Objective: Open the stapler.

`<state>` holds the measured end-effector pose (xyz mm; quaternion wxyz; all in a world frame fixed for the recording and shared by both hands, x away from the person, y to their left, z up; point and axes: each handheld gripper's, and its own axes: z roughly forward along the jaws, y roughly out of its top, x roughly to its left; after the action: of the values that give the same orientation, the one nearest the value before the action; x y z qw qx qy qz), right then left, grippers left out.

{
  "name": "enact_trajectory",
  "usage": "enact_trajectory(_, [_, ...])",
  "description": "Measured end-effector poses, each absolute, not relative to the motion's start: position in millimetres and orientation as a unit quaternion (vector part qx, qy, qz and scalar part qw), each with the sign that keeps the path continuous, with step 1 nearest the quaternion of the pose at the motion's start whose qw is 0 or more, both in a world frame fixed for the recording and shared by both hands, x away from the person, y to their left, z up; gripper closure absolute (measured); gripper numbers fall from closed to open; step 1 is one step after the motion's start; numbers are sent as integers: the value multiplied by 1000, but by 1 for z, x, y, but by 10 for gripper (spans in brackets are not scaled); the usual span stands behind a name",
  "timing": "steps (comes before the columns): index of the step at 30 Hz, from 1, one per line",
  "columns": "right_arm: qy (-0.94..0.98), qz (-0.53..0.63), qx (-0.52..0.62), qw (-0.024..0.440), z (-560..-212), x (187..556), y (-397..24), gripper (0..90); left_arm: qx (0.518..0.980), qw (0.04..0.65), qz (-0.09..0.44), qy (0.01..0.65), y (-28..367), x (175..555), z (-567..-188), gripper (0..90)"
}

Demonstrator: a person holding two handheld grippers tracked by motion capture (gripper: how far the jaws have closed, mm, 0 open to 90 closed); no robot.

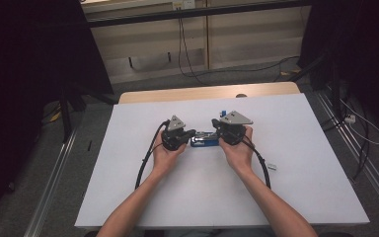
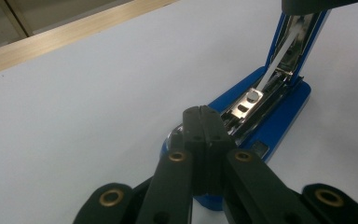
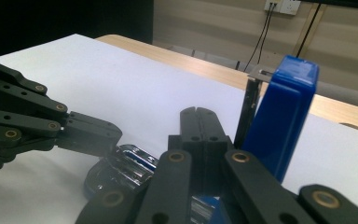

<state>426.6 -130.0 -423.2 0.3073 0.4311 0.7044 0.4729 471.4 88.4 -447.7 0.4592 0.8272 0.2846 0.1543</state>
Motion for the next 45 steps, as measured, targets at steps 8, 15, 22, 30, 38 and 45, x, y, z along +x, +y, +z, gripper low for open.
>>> enact_trajectory(8, [702,478,435,300,-423,427,-132,900,828,459,155,283,88,471,-448,900])
enact_trajectory(15, [704,477,434,298,-422,427,-133,900,827,459,157,283,88,471,-448,900])
enact_trajectory(22, [702,473,438,302,-421,426,-141,900,826,461,157,284,88,471,-448,900])
enact_trajectory(30, [697,465,449,310,-421,426,-154,900,826,460,156,284,88,470,-448,900])
enact_trajectory(38, [693,467,453,311,-420,425,-163,900,827,460,157,283,88,470,-448,900])
enact_trajectory(45, [695,465,452,312,-419,425,-165,900,826,460,156,286,88,470,-448,900])
